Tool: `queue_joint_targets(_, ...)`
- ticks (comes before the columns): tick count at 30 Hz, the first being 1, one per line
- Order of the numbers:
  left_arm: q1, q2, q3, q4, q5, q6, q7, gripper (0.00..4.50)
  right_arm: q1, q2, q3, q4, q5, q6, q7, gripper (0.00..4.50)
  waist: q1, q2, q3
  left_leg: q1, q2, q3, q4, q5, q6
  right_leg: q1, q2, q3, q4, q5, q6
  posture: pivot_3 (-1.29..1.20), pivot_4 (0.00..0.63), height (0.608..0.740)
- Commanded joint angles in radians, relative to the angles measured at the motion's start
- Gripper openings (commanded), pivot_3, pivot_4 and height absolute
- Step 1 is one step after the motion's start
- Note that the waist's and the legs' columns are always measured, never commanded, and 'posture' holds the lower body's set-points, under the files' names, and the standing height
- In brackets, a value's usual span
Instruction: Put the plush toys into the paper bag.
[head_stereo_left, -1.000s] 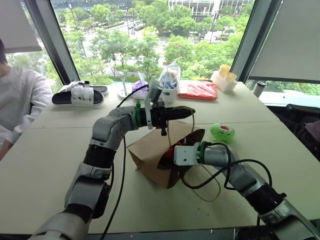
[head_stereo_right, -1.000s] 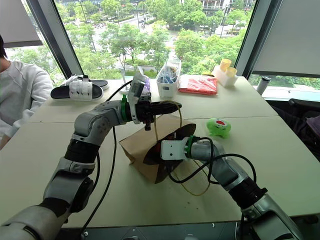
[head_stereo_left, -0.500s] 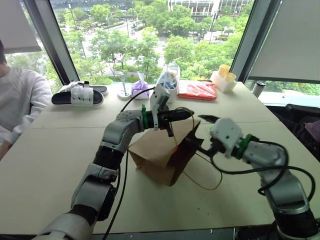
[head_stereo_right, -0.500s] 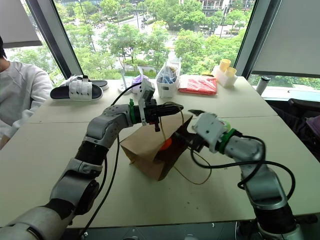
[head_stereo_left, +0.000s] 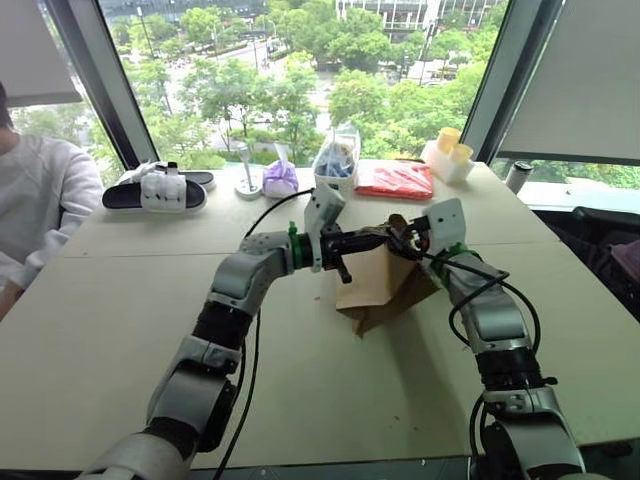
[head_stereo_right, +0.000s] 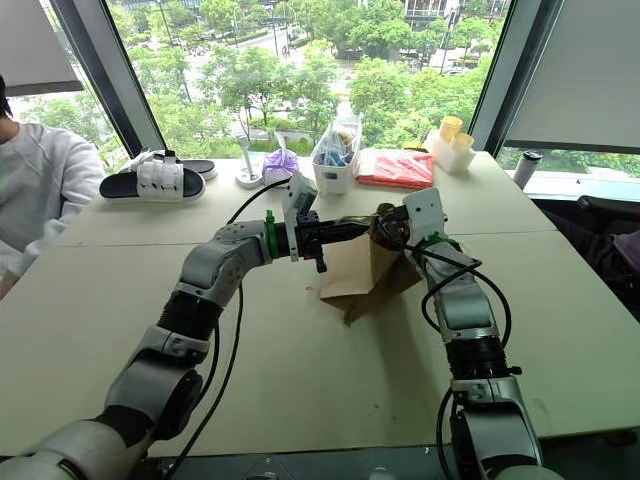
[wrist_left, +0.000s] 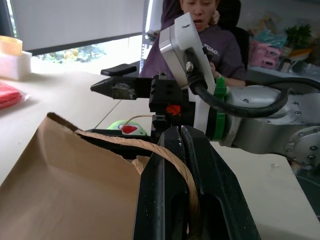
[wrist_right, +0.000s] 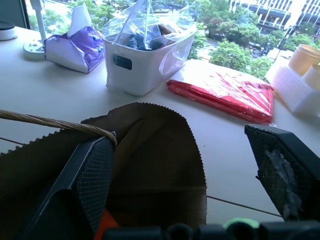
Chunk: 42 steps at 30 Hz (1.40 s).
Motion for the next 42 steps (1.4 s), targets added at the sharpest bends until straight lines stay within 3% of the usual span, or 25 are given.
queue_joint_targets(1,-0.012,0.015,0.063,-0.071,-0.042,-0.016,0.004,0.00,0.094,-0.040,0.002,-0.096,0.005,0.029,0.038,4.42,0.001,0.000,0.000,0.000,0.000,0.000,0.000,0.000,0.000,0.000,0.000,0.000,0.000,0.000,0.000,0.00,0.150,0.740)
queue_joint_targets(9,-0.027,0.004,0.056,-0.042,-0.035,-0.040,0.002,0.00,0.254,-0.114,-0.073,-0.389,0.127,0.143,0.137,4.42,0.002,0.000,0.000,0.001,0.000,0.000,0.001,-0.003,0.005,0.001,0.000,0.000,-0.001,0.000,0.000,0.00,0.150,0.740)
queue_joint_targets(18,-0.044,-0.020,0.035,-0.004,-0.020,-0.065,-0.038,0.00,0.435,-0.166,-0.258,-0.667,0.469,0.264,0.311,4.42,0.004,0.000,0.000,0.001,0.000,0.000,0.003,-0.003,0.005,0.003,0.000,0.000,-0.002,0.000,0.000,0.00,0.150,0.740)
queue_joint_targets(23,-0.060,-0.032,0.037,0.024,0.001,-0.089,-0.017,0.00,0.506,-0.224,-0.247,-0.732,0.533,0.306,0.343,4.42,0.003,0.000,0.000,0.001,0.000,0.000,0.003,-0.003,0.005,0.003,0.000,0.000,-0.002,0.000,0.000,0.00,0.150,0.740)
queue_joint_targets(26,-0.069,-0.038,0.037,0.037,0.014,-0.109,0.002,0.00,0.519,-0.250,-0.227,-0.753,0.523,0.300,0.337,4.42,0.004,0.000,0.000,0.001,0.000,0.000,0.003,-0.003,0.005,0.003,0.000,0.000,-0.002,0.000,0.000,0.00,0.150,0.740)
queue_joint_targets(32,-0.051,0.034,0.064,-0.070,-0.058,0.033,-0.044,0.00,0.410,-0.262,-0.206,-0.495,0.243,0.123,0.115,4.42,0.004,-0.001,0.000,0.001,0.000,0.002,0.004,-0.003,0.005,0.003,-0.001,0.000,-0.002,0.000,0.000,0.00,0.150,0.740)
queue_joint_targets(37,-0.018,0.109,0.061,-0.161,-0.083,0.095,-0.060,0.00,0.311,-0.171,-0.232,-0.374,0.237,0.093,0.011,4.42,0.000,0.000,0.000,0.002,0.001,0.001,0.002,-0.003,0.005,0.001,0.000,0.000,-0.001,0.000,0.000,0.00,0.150,0.740)
queue_joint_targets(42,-0.003,0.123,0.069,-0.200,-0.099,0.128,-0.038,0.00,0.215,-0.141,-0.146,-0.220,0.158,0.130,-0.046,4.42,0.005,0.000,0.000,0.001,0.000,0.001,0.003,-0.003,0.005,0.002,0.000,0.000,-0.001,0.000,0.000,0.00,0.150,0.740)
